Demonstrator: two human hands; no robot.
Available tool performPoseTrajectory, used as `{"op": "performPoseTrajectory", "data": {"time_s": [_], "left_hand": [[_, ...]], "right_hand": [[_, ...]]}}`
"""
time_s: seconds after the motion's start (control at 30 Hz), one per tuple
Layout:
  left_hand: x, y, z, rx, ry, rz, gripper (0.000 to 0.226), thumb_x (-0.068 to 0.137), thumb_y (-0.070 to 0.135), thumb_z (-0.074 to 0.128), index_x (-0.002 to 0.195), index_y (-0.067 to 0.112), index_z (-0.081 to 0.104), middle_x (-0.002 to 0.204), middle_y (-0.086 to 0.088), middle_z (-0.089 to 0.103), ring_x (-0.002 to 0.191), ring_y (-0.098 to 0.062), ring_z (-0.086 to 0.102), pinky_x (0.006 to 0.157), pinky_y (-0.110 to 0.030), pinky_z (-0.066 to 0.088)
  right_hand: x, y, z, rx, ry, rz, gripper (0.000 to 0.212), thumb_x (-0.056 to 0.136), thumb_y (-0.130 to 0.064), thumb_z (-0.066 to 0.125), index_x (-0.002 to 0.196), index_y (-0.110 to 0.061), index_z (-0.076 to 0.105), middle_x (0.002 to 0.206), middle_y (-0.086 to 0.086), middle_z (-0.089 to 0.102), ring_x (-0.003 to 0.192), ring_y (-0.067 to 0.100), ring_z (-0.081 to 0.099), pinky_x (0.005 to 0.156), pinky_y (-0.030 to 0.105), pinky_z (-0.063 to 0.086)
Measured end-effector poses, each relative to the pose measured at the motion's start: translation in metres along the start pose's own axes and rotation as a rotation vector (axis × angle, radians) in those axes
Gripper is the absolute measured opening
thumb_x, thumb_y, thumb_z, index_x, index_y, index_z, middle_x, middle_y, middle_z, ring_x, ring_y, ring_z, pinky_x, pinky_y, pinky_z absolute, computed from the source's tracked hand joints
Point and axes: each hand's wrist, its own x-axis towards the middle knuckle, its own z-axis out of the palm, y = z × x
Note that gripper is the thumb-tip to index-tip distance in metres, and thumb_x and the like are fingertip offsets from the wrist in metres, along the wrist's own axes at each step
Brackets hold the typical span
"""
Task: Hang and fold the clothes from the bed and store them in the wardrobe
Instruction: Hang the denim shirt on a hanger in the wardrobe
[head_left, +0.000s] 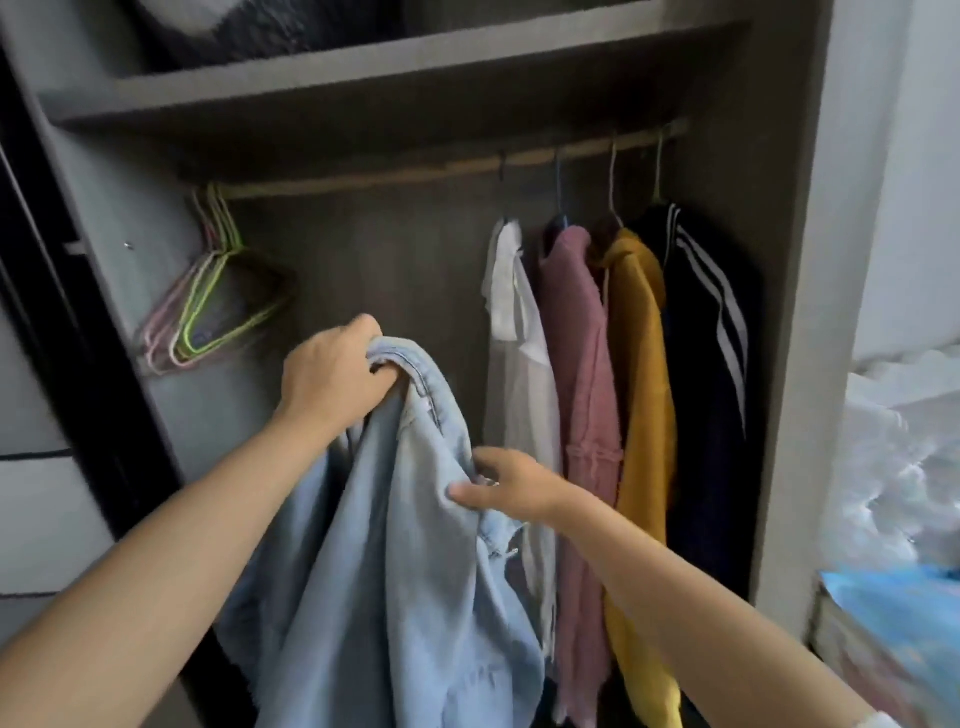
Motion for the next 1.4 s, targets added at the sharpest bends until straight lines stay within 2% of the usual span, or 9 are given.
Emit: {"op": "performPoseTrajectory", "data": {"time_s": [0.1, 0.23, 0.4, 0.53, 0.7, 0.87, 1.03, 1.23, 1.4], "left_hand": [[-0.005, -0.022, -0.006, 0.043, -0.048, 0.145, 0.042, 0.064, 0.044, 0.046, 0.070, 0.003, 0.054, 0.061, -0.017, 0.060, 0.061, -0.037, 0.061, 0.053, -0.036, 0.045], [-0.021, -0.073, -0.027, 0.321, -0.093, 0.210, 0.044, 0.060, 0.051, 0.039, 0.053, 0.008, 0.048, 0.041, -0.007, 0.052, 0.034, -0.028, 0.054, 0.031, -0.025, 0.037], [-0.032, -0.121, -0.052, 0.354, -0.216, 0.050, 0.064, 0.050, 0.068, 0.019, 0.068, 0.016, 0.051, 0.076, -0.012, 0.067, 0.077, -0.031, 0.065, 0.058, -0.030, 0.039], [-0.036, -0.170, -0.068, 0.267, -0.311, -0.211, 0.037, 0.066, 0.057, 0.051, 0.060, 0.024, 0.035, 0.079, -0.007, 0.063, 0.080, -0.028, 0.056, 0.060, -0.026, 0.029], [-0.020, -0.210, -0.070, 0.366, -0.297, -0.170, 0.031, 0.078, 0.046, 0.064, 0.077, 0.020, 0.048, 0.091, -0.006, 0.065, 0.094, -0.028, 0.059, 0.061, -0.027, 0.028], [0.018, -0.251, -0.094, 0.310, -0.290, -0.032, 0.094, 0.042, 0.079, 0.033, 0.118, 0.025, 0.050, 0.096, -0.001, 0.067, 0.091, -0.022, 0.060, 0.068, -0.025, 0.039], [0.057, -0.286, -0.108, 0.444, -0.212, -0.045, 0.066, 0.077, 0.050, 0.065, 0.134, 0.027, 0.041, 0.108, -0.009, 0.064, 0.104, -0.030, 0.056, 0.081, -0.031, 0.042], [0.070, -0.320, -0.093, 0.530, -0.292, -0.021, 0.070, 0.077, 0.053, 0.062, 0.139, 0.043, 0.031, 0.099, -0.003, 0.063, 0.102, -0.026, 0.057, 0.079, -0.029, 0.043], [0.073, -0.341, -0.095, 0.324, -0.389, -0.090, 0.081, 0.072, 0.045, 0.071, 0.129, 0.063, 0.016, 0.053, 0.008, 0.042, 0.056, -0.006, 0.045, 0.056, -0.021, 0.038]], "right_hand": [[0.023, 0.009, 0.016, 0.106, 0.107, -0.068, 0.021, 0.088, -0.021, 0.061, 0.084, -0.001, 0.057, 0.087, 0.007, 0.052, 0.078, 0.013, 0.049, 0.059, 0.012, 0.035], [0.054, 0.000, 0.030, 0.223, 0.092, -0.152, 0.033, 0.092, -0.015, 0.055, 0.062, -0.018, 0.042, 0.059, -0.005, 0.041, 0.054, 0.007, 0.038, 0.049, 0.014, 0.034], [0.093, -0.031, 0.062, 0.344, -0.018, -0.198, 0.036, 0.095, -0.015, 0.047, 0.061, -0.017, 0.038, 0.056, -0.007, 0.037, 0.049, 0.005, 0.033, 0.046, 0.017, 0.027], [0.125, -0.058, 0.089, 0.454, -0.120, -0.256, 0.040, 0.094, -0.008, 0.048, 0.056, -0.017, 0.038, 0.044, -0.013, 0.038, 0.040, 0.000, 0.032, 0.046, 0.017, 0.024], [0.172, -0.089, 0.101, 0.374, 0.008, -0.342, 0.038, 0.096, -0.007, 0.043, 0.060, -0.015, 0.036, 0.056, -0.005, 0.038, 0.048, 0.003, 0.035, 0.046, 0.013, 0.030], [0.217, -0.124, 0.109, 0.344, 0.063, -0.432, 0.036, 0.095, -0.008, 0.044, 0.061, -0.015, 0.036, 0.061, -0.006, 0.037, 0.049, -0.004, 0.038, 0.054, 0.015, 0.030], [0.271, -0.163, 0.116, 0.224, -0.149, -0.417, 0.030, 0.095, -0.011, 0.045, 0.065, -0.013, 0.044, 0.060, -0.002, 0.046, 0.046, -0.001, 0.042, 0.050, 0.012, 0.035], [0.346, -0.195, 0.108, 0.207, 0.248, -0.365, 0.033, 0.093, -0.010, 0.050, 0.060, -0.017, 0.046, 0.057, 0.002, 0.051, 0.041, 0.002, 0.047, 0.047, 0.018, 0.037], [0.412, -0.226, 0.091, 0.366, 0.351, -0.171, 0.040, 0.092, -0.024, 0.048, 0.054, -0.013, 0.044, 0.055, 0.007, 0.046, 0.041, 0.017, 0.044, 0.043, 0.024, 0.033]]}}
